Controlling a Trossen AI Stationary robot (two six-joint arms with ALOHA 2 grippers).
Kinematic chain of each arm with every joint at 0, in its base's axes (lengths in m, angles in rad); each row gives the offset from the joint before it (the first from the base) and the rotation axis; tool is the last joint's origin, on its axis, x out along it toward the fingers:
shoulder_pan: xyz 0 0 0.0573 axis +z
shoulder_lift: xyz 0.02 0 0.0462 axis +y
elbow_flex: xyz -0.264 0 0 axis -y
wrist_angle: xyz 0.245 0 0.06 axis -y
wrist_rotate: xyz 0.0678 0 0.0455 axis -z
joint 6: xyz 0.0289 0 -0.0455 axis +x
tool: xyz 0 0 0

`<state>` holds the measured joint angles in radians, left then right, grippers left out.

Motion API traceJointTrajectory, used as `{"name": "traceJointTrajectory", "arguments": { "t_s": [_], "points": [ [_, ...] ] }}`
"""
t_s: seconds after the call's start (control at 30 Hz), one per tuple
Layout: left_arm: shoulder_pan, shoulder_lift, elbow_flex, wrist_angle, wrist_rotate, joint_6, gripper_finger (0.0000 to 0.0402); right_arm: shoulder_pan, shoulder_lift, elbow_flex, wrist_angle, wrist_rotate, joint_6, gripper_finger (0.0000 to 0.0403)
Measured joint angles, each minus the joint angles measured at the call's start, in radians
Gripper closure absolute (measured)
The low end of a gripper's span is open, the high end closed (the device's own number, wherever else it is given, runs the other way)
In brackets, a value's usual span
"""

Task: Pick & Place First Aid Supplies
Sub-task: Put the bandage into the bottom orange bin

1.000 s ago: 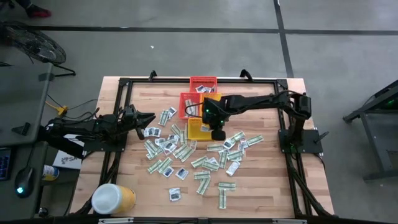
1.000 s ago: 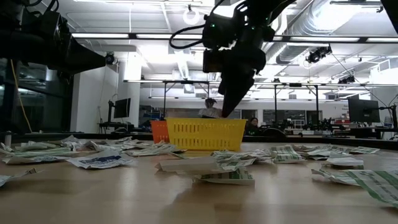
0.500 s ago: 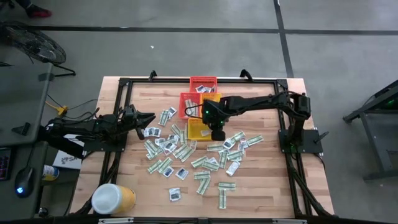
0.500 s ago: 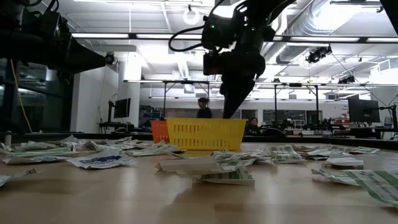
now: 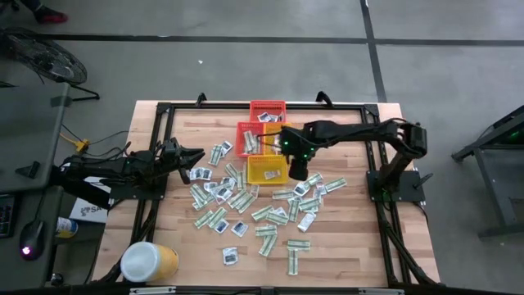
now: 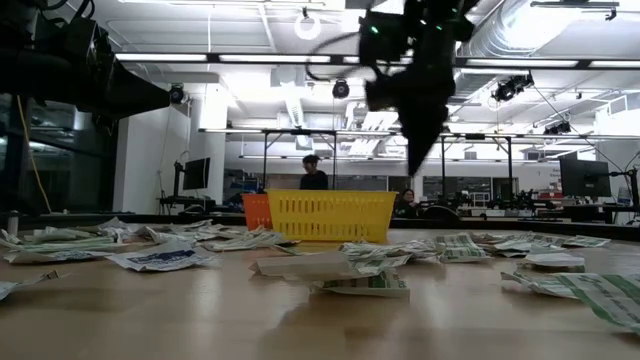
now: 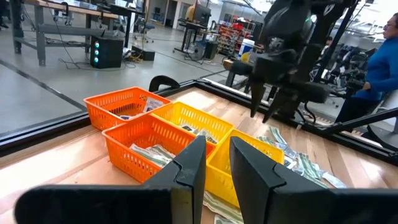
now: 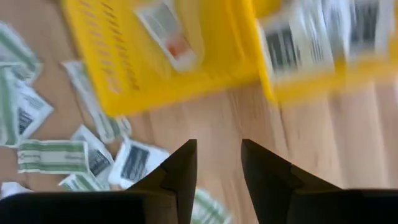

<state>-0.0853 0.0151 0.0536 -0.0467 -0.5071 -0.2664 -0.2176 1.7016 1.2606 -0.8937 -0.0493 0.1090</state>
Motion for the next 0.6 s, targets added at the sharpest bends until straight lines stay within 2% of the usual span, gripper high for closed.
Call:
{"name": "traceJointTrajectory", "arguments": {
  "t_s": [0.4, 0.6],
  "points": [
    [0.0, 0.0, 0.0, 0.0, 0.0, 0.0, 0.0328, -0.019, -0.265, -0.381, 0.048, -0.077, 0.548, 0.0285],
    [0.0, 0.0, 0.0, 0.0, 0.0, 0.0, 0.0328, -0.019, -0.327, -0.523, 0.17, -0.092, 0.697, 0.0285]
  ]
}}
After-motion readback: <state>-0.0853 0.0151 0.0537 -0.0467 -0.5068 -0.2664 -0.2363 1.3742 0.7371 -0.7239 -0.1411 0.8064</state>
